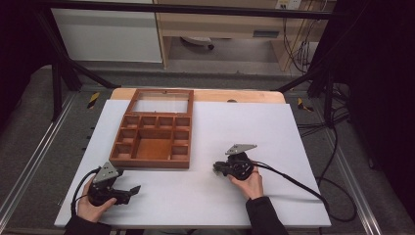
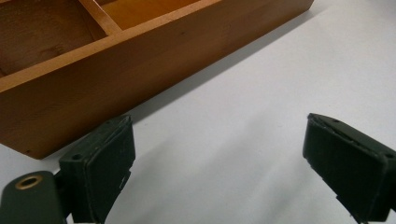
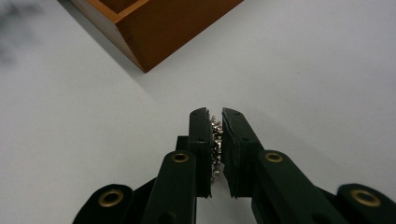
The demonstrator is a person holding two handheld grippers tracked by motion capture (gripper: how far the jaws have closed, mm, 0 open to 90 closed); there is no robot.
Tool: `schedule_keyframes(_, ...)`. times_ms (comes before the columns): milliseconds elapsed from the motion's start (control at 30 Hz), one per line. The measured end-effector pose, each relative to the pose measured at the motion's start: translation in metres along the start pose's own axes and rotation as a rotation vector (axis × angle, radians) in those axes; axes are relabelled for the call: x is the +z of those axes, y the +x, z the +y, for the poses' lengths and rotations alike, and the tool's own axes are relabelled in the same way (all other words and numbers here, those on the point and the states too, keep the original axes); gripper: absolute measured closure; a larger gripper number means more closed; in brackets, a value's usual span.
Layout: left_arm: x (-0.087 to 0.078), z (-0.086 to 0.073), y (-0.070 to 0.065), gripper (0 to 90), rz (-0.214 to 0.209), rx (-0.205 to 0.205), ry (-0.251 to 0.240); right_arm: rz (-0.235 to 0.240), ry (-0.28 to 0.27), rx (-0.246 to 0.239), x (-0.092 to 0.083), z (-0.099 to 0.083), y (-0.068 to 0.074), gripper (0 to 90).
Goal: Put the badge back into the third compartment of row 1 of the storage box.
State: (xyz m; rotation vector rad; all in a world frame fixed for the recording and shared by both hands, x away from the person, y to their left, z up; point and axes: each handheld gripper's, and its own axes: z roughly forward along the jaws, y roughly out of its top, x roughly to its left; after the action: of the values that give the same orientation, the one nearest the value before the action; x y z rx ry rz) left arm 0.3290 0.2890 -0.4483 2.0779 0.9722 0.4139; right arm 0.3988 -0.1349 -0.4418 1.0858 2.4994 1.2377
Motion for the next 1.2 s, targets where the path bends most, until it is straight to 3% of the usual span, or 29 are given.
schedule_keyframes(800,0.0,0.0,0.0,8.9,-0.001,0.0,0.0,0.038,0.026,0.008,-0.008,0.002,0.002,83.8)
schedule_keyframes(1200,0.0,0.0,0.0,9.0,-0.001,0.001,-0.001,0.031,0.024,0.007,-0.013,0.003,0.002,84.0)
